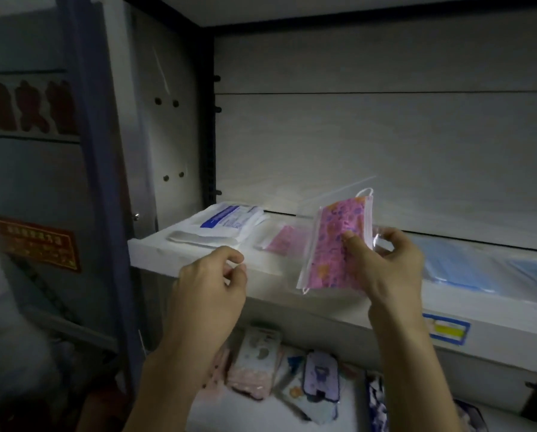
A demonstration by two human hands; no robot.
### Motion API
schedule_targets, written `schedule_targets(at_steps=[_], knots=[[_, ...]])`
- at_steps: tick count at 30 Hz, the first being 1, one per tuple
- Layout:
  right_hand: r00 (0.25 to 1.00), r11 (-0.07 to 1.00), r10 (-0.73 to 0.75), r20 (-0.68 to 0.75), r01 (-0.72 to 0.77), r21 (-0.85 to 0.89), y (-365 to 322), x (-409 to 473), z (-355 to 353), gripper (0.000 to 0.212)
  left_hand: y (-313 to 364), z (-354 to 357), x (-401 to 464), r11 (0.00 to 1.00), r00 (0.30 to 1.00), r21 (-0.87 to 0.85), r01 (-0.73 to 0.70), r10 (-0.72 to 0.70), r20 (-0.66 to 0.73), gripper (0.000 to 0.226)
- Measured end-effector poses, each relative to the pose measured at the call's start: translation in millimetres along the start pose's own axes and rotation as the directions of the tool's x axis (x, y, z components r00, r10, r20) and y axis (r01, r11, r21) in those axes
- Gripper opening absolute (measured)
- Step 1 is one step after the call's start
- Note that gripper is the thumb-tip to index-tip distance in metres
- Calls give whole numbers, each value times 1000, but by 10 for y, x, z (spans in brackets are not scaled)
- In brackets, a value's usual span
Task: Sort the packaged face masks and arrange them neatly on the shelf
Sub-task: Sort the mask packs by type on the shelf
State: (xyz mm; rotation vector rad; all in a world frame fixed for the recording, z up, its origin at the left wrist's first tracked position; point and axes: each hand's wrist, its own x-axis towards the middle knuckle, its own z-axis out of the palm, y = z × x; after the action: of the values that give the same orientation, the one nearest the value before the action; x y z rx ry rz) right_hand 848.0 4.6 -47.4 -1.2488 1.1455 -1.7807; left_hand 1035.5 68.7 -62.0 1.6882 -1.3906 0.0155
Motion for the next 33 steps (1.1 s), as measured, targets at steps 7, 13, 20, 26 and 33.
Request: schedule_targets(at_steps=[7,13,20,26,33], knots=[[993,983,0,-116,-21,-180,159,354,686,22,-246,79,617,990,995,-114,-87,91,34,9],[980,934,13,-198,-83,-348,338,658,1042,17,-359,165,980,980,991,-158,-123,129,28,8],[983,791,51,-179,-149,-594,399,799,1168,28,-348,260,1205,966,985,-204,-155,166,36,12],[987,536,62,-149,-159,-829,394,850,1207,34,-395,277,1321,959,982,-217,-181,187,9,10],[985,389,21,-173,-167,-906,278,756,1139,38,-432,307,1337,961,981,-212,-176,190,48,10]])
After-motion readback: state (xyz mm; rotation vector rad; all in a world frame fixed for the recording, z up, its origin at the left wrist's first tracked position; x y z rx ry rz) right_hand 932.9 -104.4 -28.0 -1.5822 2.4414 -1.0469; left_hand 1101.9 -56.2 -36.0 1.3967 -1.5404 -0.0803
